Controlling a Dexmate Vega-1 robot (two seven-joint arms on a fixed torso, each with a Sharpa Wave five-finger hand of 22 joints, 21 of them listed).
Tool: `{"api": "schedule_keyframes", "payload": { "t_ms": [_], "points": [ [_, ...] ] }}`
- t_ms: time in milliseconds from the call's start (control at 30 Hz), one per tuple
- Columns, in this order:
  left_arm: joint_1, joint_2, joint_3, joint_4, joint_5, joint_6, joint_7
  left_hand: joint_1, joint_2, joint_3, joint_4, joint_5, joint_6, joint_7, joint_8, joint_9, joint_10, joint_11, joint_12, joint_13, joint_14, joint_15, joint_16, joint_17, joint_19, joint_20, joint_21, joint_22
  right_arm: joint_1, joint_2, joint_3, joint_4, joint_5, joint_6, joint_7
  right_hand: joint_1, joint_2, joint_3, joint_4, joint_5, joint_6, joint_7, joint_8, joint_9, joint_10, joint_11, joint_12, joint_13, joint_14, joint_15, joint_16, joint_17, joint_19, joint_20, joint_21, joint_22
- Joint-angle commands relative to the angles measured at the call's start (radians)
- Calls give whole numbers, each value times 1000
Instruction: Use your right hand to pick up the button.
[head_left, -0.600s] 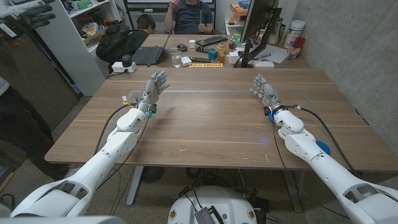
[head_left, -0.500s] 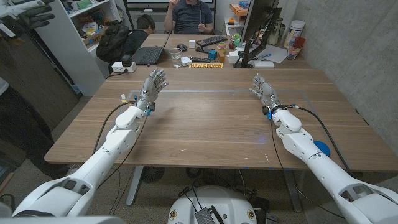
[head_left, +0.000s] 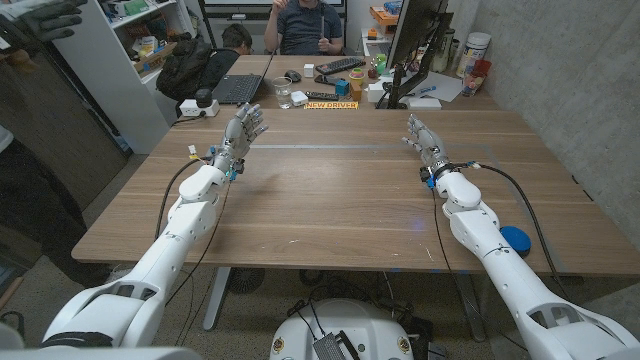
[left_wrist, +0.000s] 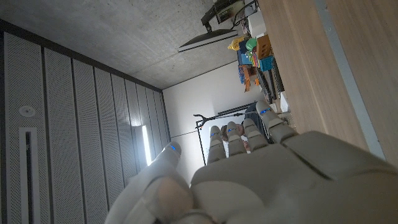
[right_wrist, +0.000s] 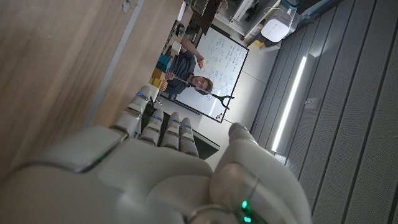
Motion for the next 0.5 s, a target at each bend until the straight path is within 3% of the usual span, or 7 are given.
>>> {"api": "schedule_keyframes", "payload": {
  "t_ms": [33,500],
  "points": [
    [-12,-36,-56,34,84,-11,-52,-2,28,8,1,4,6,-3,4,3,6,3,3,3,3,4,5,2,2,7,1,4,-42,39,85,-99,-220,-32,-7,-4,-29,-9,-9,-1,16,1,8,4,11,-5,12,6,14,1,8,2,11,18,3,6],
    [-25,-42,-65,59,126,-27,-84,-3,26,8,1,4,8,-4,4,3,4,3,3,3,0,4,5,2,-1,9,-2,4,-80,44,137,-214,-403,-9,-21,-11,-65,-27,-21,0,31,-9,14,6,20,-20,15,8,22,-11,12,1,19,50,2,5]
  ]
}}
